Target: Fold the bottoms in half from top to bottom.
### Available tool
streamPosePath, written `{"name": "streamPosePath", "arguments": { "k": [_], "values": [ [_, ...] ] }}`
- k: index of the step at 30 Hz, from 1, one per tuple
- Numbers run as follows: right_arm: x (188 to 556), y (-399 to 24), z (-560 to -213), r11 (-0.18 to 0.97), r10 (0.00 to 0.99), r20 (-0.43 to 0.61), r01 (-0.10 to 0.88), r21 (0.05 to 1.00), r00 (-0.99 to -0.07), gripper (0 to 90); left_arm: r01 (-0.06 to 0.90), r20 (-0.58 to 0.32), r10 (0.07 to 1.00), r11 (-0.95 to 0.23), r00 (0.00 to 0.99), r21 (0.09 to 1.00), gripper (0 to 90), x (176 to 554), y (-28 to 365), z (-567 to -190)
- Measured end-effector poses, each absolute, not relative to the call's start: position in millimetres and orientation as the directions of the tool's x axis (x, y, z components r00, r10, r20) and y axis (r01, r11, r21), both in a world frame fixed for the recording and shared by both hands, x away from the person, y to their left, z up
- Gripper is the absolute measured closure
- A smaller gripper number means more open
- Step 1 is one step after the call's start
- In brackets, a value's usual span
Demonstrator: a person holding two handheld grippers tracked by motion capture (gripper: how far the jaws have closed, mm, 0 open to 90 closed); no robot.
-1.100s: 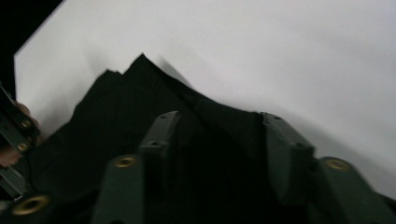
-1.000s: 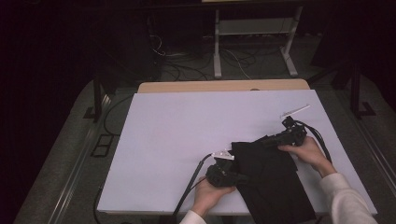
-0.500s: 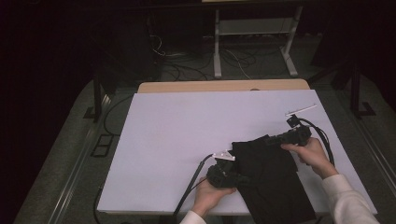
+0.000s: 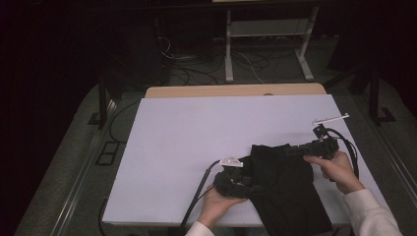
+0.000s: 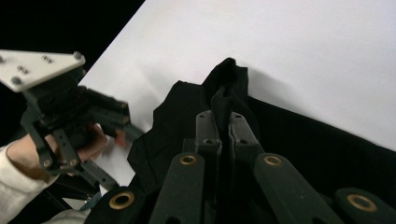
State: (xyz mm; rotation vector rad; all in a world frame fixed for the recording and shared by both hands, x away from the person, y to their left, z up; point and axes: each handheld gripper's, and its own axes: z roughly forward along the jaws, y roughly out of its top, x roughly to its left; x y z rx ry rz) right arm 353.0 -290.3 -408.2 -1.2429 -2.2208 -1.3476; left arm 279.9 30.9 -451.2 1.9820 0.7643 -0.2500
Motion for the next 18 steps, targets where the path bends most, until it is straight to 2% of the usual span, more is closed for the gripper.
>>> {"name": "streamPosePath", "arguments": {
  "k": [5, 9, 18],
  "values": [
    [344, -293, -406, 0.195, 0.526, 0.595, 0.767, 0.611, -0.607, 84.4, 0.608, -0.474, 0.419, -0.286, 0.774, 0.740, 33.0, 284, 38, -447],
    [337, -294, -404, 0.201, 0.527, 0.587, 0.761, 0.617, -0.615, 84.3, 0.598, -0.433, 0.467, -0.301, 0.771, 0.743, 33.1, 288, 42, -444],
    [324, -297, -402, 0.200, 0.517, 0.581, 0.749, 0.632, -0.628, 84.3, 0.610, -0.443, 0.483, -0.271, 0.755, 0.745, 28.5, 292, 45, -442]
  ]
}}
